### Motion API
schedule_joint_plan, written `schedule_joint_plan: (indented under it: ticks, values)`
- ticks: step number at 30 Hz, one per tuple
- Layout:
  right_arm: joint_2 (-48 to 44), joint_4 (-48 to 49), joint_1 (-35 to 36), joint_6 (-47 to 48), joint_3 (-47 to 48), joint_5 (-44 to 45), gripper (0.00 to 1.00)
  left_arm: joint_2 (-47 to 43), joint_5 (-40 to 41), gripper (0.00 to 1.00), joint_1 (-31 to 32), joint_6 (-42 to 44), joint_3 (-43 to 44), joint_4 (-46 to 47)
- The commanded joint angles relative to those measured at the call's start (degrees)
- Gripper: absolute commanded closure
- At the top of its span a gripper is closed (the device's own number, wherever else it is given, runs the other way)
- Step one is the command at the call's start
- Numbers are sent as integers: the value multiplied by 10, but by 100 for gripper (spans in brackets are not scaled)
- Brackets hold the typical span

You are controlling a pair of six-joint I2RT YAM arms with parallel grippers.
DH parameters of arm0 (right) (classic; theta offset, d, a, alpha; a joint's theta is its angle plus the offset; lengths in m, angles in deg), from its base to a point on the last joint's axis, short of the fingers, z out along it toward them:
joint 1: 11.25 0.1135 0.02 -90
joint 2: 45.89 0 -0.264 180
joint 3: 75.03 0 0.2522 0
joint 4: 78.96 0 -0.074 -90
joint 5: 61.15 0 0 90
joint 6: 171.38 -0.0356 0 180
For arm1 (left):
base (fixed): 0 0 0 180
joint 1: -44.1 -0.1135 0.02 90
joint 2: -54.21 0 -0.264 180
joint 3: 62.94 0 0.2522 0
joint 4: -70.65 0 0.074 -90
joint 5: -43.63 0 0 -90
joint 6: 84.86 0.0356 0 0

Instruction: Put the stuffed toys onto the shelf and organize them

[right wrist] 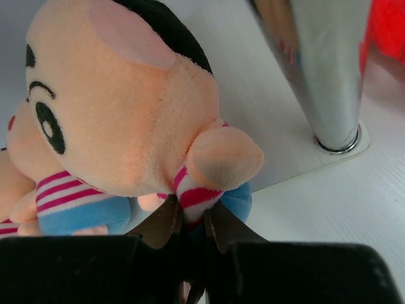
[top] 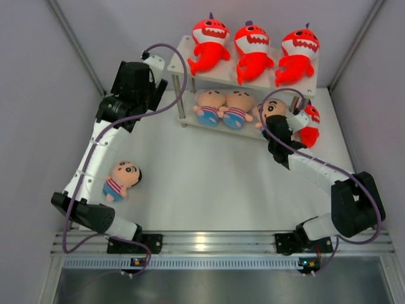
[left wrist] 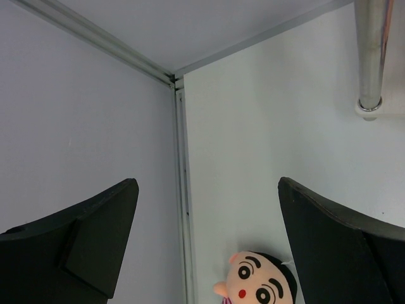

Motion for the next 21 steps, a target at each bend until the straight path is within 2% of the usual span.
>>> schedule_joint_plan:
  ticks: [1,11,12,15,21]
  values:
    - [5,54,-8,9,-2,-13,100,-27,5,2,-1,5,-7,6]
    - [38,56,-10,-3,17,20,82,-33,8,2,-2,8,-7,0]
    - [45,49,-12,-6,23,21,71,-34,8,2,-2,9,-7,0]
    - [52,40,-14,-18,30,23,51,-39,8,2,-1,9,-10,-2]
    - [53,31,-14,-9,33,22,45,-37,5,2,-1,9,-11,-2]
